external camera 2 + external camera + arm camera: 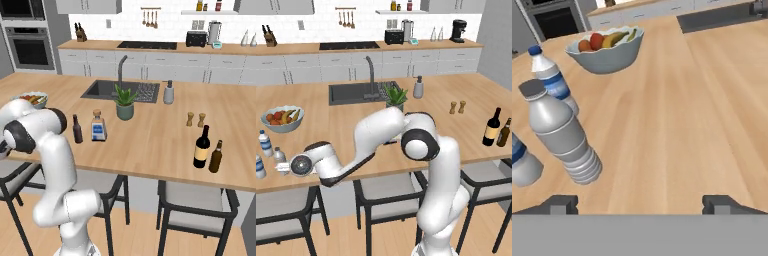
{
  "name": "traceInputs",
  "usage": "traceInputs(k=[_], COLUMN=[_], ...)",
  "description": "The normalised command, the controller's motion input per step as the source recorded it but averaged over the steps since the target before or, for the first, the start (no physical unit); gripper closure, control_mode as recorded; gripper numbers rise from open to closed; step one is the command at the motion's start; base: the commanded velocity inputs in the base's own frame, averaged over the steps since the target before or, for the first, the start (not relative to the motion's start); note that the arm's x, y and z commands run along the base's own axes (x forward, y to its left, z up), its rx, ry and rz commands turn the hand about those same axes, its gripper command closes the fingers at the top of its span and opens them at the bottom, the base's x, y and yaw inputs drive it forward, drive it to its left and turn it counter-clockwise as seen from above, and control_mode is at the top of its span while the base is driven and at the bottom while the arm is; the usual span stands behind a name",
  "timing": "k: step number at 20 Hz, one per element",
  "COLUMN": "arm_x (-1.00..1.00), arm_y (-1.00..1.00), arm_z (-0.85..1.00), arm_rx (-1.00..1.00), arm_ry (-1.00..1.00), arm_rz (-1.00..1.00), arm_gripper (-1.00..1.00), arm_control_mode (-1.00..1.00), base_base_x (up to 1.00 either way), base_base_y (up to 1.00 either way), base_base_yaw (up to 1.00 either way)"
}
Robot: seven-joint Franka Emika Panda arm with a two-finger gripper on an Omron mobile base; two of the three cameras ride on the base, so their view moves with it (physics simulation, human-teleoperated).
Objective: Move the plastic bottles in the middle to the plastics group, and the glass bottles in the middle to the glass group.
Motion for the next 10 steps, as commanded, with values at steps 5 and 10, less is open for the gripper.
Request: traceInputs(k=[5,10], arm_x=[-0.14,-0.14], arm_y=[-0.6,-0.67], arm_z=[0.66,0.54], arm_rx=[0.0,0.0], arm_ry=[0.29,0.15], arm_rz=[-0.15,-0.09], arm_gripper=[-1.0,-1.0], arm_control_mode=[-1.0,-1.0], base_base_x=[0.0,0.0], base_base_y=[0.0,0.0], base_base_yaw=[0.0,0.0])
